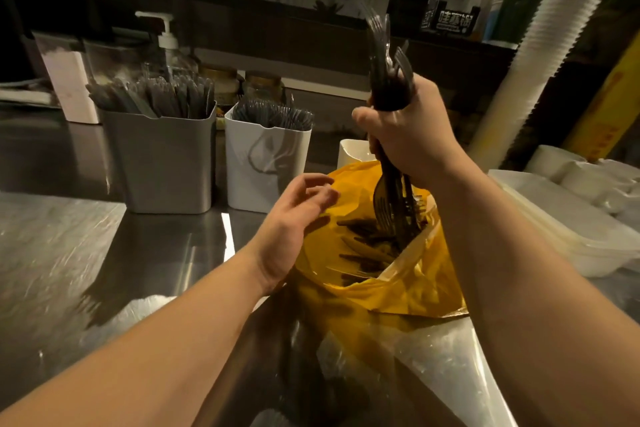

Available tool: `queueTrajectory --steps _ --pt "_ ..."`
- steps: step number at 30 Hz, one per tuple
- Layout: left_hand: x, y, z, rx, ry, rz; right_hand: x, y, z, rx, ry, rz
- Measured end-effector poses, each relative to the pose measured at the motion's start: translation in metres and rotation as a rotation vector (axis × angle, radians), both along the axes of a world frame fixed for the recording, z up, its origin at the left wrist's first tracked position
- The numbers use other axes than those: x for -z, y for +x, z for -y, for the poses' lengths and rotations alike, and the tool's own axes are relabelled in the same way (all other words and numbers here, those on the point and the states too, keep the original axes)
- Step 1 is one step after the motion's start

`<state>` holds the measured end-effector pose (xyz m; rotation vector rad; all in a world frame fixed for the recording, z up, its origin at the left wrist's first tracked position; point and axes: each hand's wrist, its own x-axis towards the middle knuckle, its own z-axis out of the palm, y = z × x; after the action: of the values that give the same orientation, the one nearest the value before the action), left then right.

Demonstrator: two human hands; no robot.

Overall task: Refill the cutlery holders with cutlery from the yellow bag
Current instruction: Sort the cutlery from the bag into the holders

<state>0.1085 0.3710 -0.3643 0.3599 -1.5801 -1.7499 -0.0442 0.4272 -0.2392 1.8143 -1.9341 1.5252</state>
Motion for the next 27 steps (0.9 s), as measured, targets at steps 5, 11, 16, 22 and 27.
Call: queueTrajectory --steps 5,11,16,22,27 --pt "0.003 -0.003 -0.002 0.127 -0.058 0.051 -0.01 0.006 0.003 -0.024 -0.049 0.066" --pt "0.003 -0.004 -0.001 0.128 -0.083 0.059 -0.027 0.017 0.003 -0.119 -0.138 0.263" --pt "0.002 -0.003 -0.002 0.122 -0.14 0.123 -0.024 0.015 0.004 -0.111 -0.19 0.377" --pt "0.004 -0.002 -0.001 0.132 -0.177 0.075 0.016 0.017 0.002 -0.086 -0.172 0.369" --pt "-0.001 -0.013 -0.016 0.086 -0.169 0.053 0.023 0.017 0.002 0.007 -0.235 0.303"
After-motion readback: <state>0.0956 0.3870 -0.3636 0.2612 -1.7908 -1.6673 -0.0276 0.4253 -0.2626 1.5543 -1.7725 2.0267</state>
